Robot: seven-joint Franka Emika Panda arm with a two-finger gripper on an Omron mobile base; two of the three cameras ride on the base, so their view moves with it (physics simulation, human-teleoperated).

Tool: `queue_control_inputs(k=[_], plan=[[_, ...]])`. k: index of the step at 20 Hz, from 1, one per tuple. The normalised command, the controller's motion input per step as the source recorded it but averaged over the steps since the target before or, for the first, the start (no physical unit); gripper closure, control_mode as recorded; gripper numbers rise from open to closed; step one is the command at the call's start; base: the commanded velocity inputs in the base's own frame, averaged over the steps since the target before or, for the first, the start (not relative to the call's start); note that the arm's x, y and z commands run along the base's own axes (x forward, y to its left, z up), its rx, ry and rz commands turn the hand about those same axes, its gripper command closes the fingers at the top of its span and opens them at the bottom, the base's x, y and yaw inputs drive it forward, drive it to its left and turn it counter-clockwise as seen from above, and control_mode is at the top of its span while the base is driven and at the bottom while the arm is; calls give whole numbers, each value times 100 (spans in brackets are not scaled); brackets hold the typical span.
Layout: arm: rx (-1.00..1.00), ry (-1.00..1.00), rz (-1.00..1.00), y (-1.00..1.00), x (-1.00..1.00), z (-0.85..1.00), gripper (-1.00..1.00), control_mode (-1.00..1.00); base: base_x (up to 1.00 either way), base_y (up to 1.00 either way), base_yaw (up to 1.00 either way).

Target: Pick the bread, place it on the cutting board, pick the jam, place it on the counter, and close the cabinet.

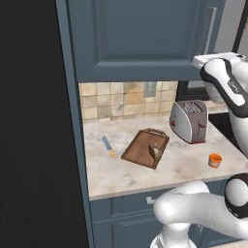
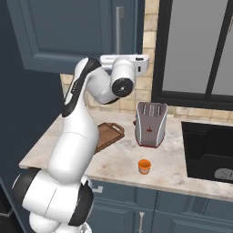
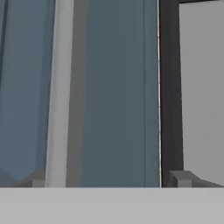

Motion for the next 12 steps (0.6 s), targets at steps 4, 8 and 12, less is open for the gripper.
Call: queue_control_inputs(k=[4,8,12], plan=[[0,0,0,0,39,-2,-100,-100,0,0,0],[0,0,0,0,33,-1,-100,-100,0,0,0],[0,0,1,0,29,-1,-100,-100,0,0,0]])
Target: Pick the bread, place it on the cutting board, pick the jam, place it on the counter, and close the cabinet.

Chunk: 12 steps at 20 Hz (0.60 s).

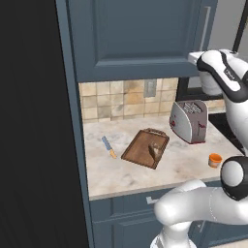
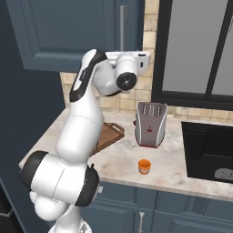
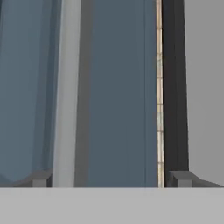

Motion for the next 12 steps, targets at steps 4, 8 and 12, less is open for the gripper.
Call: queue_control_inputs(k=[4,8,12], plan=[[0,0,1,0,31,-1,-100,-100,0,0,0],[0,0,1,0,31,-1,-100,-100,0,0,0],[0,0,1,0,31,-2,-100,-100,0,0,0]])
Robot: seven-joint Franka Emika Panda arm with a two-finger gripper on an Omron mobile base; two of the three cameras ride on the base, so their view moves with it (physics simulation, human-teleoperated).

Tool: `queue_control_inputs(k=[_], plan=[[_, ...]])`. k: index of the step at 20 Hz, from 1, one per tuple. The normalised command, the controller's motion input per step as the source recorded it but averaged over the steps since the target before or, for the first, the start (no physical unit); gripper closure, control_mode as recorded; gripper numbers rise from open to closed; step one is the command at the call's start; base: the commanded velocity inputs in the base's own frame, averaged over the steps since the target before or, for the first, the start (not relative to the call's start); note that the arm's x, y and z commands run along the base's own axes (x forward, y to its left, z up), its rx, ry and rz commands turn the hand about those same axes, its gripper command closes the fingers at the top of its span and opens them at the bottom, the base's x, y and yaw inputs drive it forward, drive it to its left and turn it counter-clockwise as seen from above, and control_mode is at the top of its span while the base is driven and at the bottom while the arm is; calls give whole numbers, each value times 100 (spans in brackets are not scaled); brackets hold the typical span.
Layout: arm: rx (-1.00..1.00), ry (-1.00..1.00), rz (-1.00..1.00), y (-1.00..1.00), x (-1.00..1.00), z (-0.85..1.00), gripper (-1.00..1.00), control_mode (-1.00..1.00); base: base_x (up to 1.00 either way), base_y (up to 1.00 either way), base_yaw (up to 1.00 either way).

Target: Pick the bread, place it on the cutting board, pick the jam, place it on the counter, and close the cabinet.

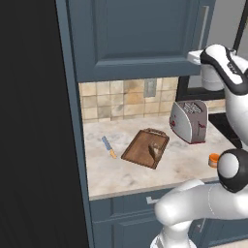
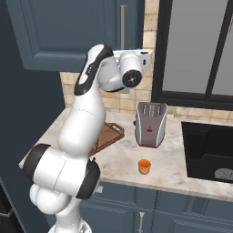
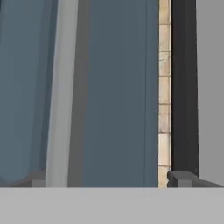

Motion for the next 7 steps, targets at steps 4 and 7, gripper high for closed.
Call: queue_control_inputs(k=[4,7], plan=[[0,0,1,0,32,-2,-100,-100,0,0,0],[0,0,1,2,27,-5,-100,-100,0,0,0]])
